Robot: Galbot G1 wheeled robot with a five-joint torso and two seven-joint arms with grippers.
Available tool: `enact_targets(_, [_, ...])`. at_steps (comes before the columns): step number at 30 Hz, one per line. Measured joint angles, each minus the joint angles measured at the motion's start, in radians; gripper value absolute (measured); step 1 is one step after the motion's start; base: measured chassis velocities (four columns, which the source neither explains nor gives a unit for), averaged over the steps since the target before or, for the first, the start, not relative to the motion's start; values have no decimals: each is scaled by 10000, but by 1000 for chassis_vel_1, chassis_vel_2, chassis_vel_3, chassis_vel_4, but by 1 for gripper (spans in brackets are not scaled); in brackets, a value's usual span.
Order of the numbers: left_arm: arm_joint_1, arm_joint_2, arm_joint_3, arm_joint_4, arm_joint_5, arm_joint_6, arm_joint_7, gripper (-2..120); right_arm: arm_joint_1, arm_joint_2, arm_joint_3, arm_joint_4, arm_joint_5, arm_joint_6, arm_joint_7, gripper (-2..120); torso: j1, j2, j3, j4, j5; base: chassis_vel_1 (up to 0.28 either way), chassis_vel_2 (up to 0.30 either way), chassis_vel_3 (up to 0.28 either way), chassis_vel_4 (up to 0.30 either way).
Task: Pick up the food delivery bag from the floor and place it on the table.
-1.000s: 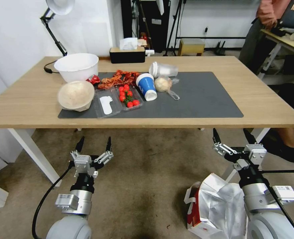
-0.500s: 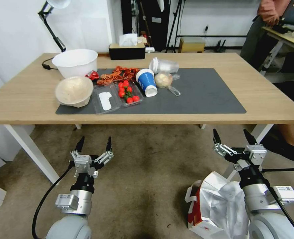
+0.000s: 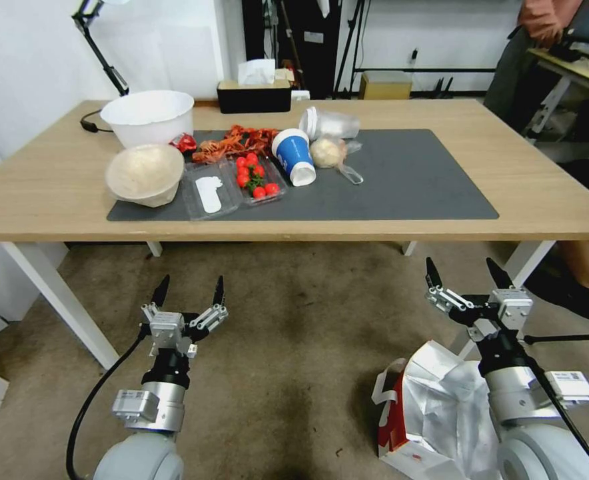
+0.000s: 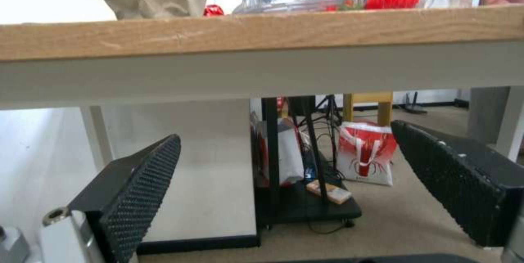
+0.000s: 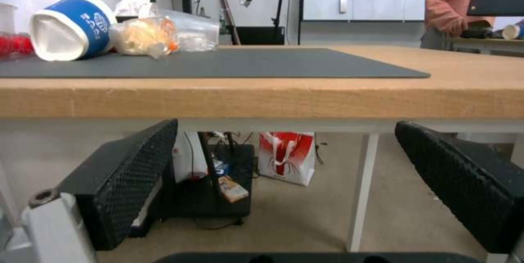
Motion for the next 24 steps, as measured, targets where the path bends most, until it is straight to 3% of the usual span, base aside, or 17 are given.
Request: enact_targets(24, [51, 3, -3, -4, 29, -7, 16, 96, 23, -11, 32, -75, 9, 26, -92, 100, -370, -1004, -634, 0, 0, 0, 0, 0, 0])
